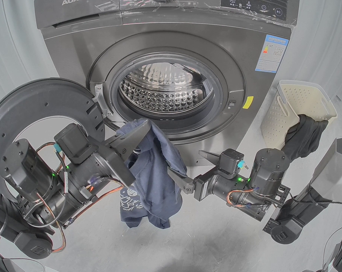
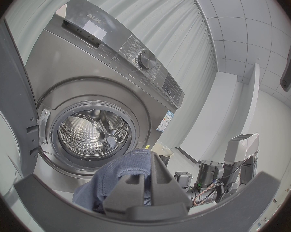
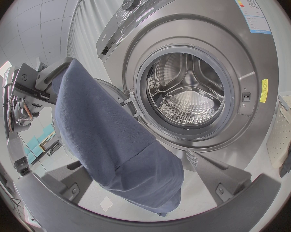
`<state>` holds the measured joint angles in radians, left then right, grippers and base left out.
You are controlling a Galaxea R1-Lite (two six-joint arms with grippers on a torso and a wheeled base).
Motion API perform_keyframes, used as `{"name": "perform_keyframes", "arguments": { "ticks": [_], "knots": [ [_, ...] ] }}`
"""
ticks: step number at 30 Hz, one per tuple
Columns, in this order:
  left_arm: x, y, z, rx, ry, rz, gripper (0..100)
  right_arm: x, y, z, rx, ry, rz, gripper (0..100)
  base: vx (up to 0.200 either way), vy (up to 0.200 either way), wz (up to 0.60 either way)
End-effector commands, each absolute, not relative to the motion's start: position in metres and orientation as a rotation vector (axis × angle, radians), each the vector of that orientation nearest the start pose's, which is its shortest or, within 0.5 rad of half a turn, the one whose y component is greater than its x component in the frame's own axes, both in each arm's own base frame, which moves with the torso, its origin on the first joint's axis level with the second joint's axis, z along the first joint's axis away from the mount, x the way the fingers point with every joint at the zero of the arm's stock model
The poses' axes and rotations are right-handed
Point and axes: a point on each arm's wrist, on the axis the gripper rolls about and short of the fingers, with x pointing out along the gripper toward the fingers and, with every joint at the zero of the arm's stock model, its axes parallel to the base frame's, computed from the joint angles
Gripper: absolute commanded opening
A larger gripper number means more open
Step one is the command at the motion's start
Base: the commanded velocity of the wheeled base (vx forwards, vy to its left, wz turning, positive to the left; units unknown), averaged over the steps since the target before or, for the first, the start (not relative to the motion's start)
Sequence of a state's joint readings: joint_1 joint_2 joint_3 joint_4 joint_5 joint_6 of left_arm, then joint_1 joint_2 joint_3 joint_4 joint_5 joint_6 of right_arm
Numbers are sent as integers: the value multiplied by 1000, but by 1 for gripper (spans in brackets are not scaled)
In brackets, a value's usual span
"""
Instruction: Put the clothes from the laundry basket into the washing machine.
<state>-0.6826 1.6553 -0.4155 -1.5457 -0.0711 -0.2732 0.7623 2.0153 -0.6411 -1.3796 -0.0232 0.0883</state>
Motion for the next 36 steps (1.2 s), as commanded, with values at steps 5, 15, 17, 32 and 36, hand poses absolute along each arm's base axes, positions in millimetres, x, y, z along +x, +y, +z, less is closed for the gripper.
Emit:
{"name": "perform_keyframes", "arguments": {
  "ticks": [5, 15, 17, 32, 36],
  "knots": [
    [193, -159, 192, -356, -208, -786, 0, 252, 237, 113, 87, 23, 735, 100, 0, 0, 0],
    [189, -156, 198, -360, -229, -796, 0, 282, 229, 117, 95, -19, 655, 100, 0, 0, 0],
    [188, -156, 197, -359, -224, -797, 0, 286, 225, 118, 95, -24, 640, 100, 0, 0, 0],
    [188, -156, 195, -357, -219, -802, 0, 309, 257, 98, 103, -44, 697, 100, 0, 0, 0],
    [188, -156, 195, -356, -216, -802, 0, 315, 263, 110, 122, -97, 702, 100, 0, 0, 0]
  ]
}}
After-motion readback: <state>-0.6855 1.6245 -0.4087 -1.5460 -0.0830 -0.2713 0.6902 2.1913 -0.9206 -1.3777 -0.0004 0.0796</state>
